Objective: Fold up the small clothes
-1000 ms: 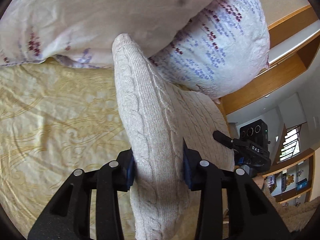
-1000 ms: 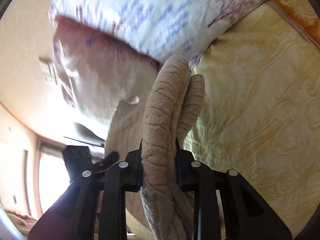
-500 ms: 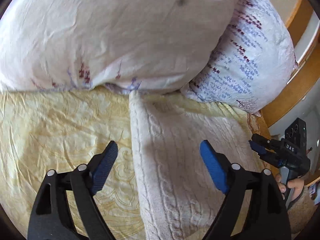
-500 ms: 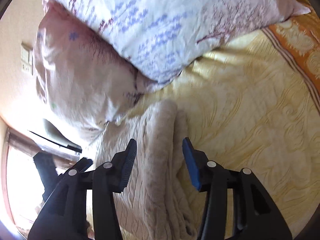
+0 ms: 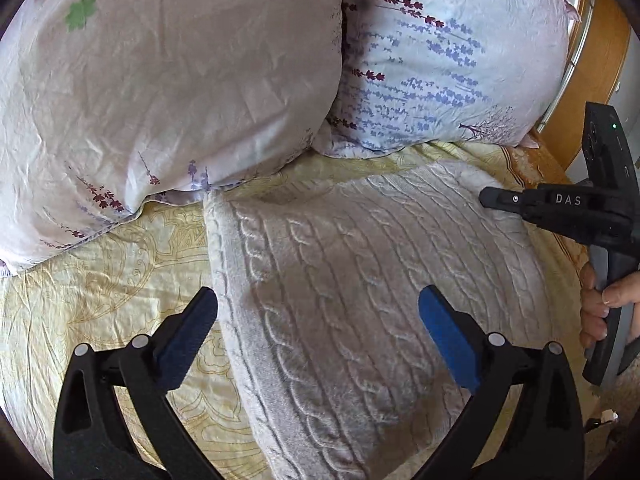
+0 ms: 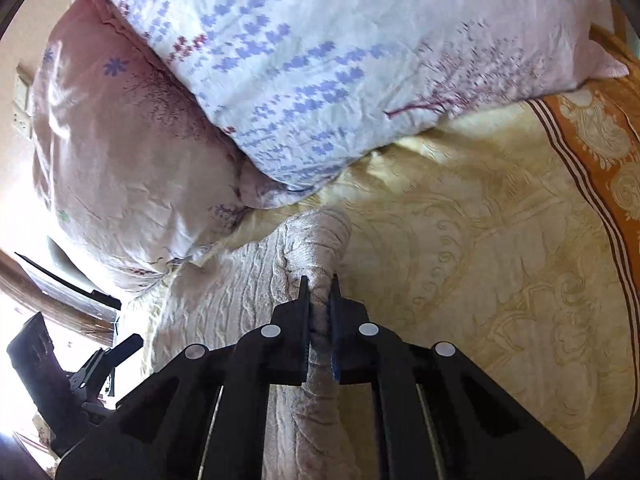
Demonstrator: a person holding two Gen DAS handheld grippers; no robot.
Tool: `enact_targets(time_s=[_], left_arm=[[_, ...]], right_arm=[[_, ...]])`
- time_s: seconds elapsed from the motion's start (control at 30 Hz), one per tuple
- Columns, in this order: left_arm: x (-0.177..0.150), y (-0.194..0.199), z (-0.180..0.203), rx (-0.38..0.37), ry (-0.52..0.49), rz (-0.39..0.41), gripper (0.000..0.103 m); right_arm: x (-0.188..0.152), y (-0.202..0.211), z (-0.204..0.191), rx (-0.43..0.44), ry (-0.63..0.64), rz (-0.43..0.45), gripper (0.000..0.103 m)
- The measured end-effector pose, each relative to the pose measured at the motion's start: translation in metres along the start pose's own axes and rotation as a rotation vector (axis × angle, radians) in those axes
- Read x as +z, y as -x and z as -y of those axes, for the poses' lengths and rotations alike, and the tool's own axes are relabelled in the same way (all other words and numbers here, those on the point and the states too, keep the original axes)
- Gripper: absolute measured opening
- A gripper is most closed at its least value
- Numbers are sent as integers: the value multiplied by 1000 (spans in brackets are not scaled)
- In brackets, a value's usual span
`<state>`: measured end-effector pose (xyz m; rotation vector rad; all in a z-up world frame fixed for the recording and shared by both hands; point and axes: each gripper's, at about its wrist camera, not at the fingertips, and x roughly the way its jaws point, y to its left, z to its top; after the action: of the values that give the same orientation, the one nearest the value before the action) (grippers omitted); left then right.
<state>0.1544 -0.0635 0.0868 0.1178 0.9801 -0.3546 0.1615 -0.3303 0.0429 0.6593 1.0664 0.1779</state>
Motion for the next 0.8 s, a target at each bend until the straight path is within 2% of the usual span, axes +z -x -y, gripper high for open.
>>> enact_targets(time_s=[0.1,0.2,0.27,0.33,0.43,0.6,0.73,0.8], left_arm=[[-2,-10,-2,26,7,-39,101],[-6,-19,-2,44,4,-71,101],[-7,-20,-3,48,12,-71,101],[-8,-16,-4,54,14,-59,101],[-8,-11,0,71,4,-43,101],[-16,-17,6,93,-9,-69,101],[-20,-24,4,89,16,-90,101],[-21,-25,0,71,40,-96,101]], right_arm=[[-8,-15,9,-30,-21,-41,8],[-6,-11,7,-15,-15,-43,10],[-4,-1,9,21,-36,-32,17],[-6,12,10,47,-45,-19,33],[-18,26,10,55,-29,-9,34],[-45,37,0,3,76,-16,34],[-62,24,-13,-140,216,-34,34],[-63,25,-16,-162,225,-21,34]])
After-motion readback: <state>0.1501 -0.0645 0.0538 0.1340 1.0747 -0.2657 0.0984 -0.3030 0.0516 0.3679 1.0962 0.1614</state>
